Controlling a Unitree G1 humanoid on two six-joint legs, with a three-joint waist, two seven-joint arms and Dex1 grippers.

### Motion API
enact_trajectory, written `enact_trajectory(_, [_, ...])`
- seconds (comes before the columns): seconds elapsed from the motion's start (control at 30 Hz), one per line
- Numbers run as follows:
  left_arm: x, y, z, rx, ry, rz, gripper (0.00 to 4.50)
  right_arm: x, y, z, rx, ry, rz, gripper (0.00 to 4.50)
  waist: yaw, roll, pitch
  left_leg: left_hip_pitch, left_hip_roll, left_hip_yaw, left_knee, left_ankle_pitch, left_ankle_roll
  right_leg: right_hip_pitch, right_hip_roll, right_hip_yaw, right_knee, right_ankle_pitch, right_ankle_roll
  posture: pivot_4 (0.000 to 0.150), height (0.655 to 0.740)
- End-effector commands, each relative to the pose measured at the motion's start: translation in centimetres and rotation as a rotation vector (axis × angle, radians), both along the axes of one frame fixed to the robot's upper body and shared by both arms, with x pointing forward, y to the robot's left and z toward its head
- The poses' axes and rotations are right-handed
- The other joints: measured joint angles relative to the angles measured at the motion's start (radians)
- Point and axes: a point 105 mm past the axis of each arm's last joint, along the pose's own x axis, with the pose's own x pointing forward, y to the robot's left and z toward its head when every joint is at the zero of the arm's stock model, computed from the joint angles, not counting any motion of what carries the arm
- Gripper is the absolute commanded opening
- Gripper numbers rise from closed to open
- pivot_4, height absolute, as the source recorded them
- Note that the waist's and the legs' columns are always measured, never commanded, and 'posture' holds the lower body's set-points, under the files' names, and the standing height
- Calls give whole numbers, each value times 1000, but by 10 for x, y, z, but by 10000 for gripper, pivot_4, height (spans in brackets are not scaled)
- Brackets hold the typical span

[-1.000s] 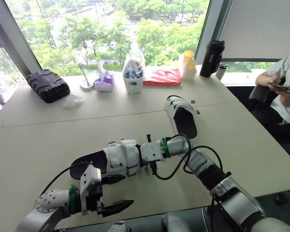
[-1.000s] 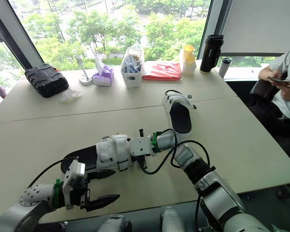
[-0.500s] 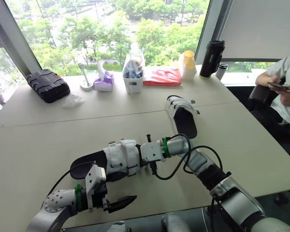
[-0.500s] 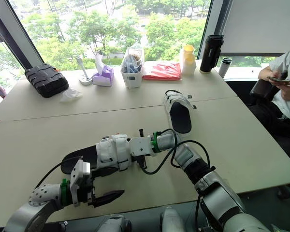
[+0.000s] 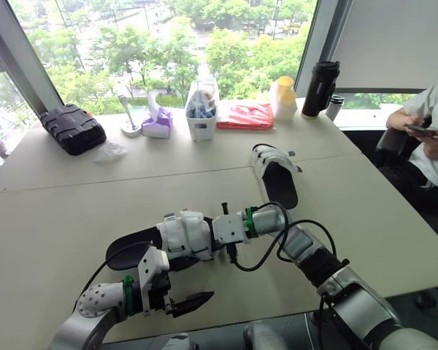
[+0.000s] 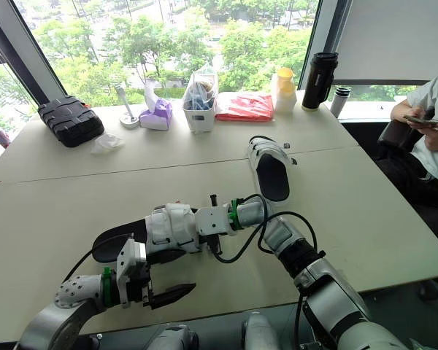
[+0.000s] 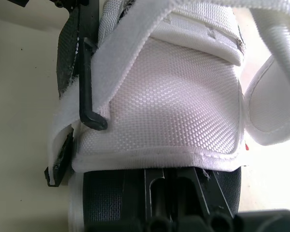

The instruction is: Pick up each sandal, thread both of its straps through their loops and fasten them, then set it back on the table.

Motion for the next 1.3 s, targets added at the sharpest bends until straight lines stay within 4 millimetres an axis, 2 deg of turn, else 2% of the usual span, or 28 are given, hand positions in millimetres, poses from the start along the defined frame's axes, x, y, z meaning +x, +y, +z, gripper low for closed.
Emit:
enact_trajectory(0.03, [1, 1, 10, -11, -60, 12, 43690, -11, -11, -41, -136, 105, -11, 0, 0, 0, 0, 0, 0, 0, 0, 0, 0, 0, 0, 0, 0, 0, 0, 1500, 7400])
enact_trajectory(0.5, [4, 6, 19, -38, -110, 90, 43690, -11, -11, -41, -137, 101, -7, 0, 0, 0, 0, 0, 0, 0, 0, 0, 0, 0, 0, 0, 0, 0, 0, 1500, 7400])
enact_trajectory(0.8, [4, -7, 18, -82, -84, 82, 43690, -12, -10, -41, -135, 102, -5, 0, 0, 0, 0, 0, 0, 0, 0, 0, 0, 0, 0, 0, 0, 0, 0, 1500, 7400])
enact_trajectory(0.9, [2, -12, 14, -89, -53, 54, 35601, -11, -9, -41, -135, 101, -5, 0, 0, 0, 0, 0, 0, 0, 0, 0, 0, 0, 0, 0, 0, 0, 0, 1500, 7400])
enact_trajectory(0.97, [3, -14, 12, -92, -36, 45, 26818, -11, -9, -40, -135, 101, -6, 0, 0, 0, 0, 0, 0, 0, 0, 0, 0, 0, 0, 0, 0, 0, 0, 1500, 7400])
enact_trajectory(1.13, [9, -14, 7, -109, -3, 66, 577, -11, -9, -40, -132, 102, -10, 0, 0, 0, 0, 0, 0, 0, 0, 0, 0, 0, 0, 0, 0, 0, 0, 1500, 7400])
enact_trajectory(1.3, [4, -14, -1, -113, 111, 54, 577, -11, -10, -41, -130, 104, -14, 0, 0, 0, 0, 0, 0, 0, 0, 0, 0, 0, 0, 0, 0, 0, 0, 1500, 7400])
